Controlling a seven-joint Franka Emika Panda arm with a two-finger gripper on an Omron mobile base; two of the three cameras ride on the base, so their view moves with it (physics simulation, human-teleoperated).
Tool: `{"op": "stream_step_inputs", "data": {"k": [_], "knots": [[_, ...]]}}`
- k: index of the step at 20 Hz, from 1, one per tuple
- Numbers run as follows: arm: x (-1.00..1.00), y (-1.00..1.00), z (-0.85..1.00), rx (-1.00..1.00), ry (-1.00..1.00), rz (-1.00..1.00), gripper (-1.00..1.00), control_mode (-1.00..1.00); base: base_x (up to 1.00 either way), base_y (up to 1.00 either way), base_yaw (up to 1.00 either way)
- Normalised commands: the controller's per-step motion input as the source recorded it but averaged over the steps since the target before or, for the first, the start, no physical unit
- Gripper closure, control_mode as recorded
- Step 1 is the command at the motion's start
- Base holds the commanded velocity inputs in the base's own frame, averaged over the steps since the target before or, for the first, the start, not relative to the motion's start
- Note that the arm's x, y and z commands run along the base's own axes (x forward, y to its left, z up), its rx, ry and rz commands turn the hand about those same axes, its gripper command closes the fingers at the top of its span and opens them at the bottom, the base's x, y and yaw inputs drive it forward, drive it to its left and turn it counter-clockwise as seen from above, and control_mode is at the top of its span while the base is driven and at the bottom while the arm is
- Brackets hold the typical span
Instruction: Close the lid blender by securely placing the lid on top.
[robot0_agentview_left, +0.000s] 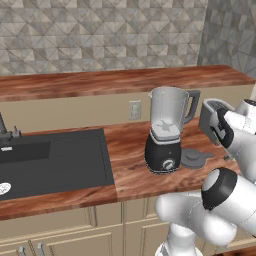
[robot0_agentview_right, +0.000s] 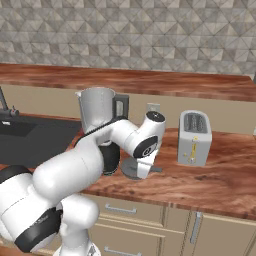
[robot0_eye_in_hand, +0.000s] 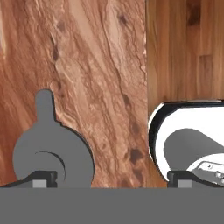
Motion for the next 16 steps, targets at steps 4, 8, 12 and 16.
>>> {"op": "stream_step_inputs", "data": {"k": [4,8,12,16], "knots": [[0.06,0.0,-0.27,0.0,0.0,0.0,-1.0,-1.0,0.0,0.0,0.0],[0.26,0.0,-0.28,0.0,0.0,0.0,-1.0,-1.0,0.0,0.0,0.0],[0.44,0.0,-0.22,0.0,0.02,0.0,-1.0,-1.0,0.0,0.0,0.0],[0.46,-0.02,-0.16,0.0,0.04,0.0,-1.0,-1.0,0.0,0.0,0.0]]}}
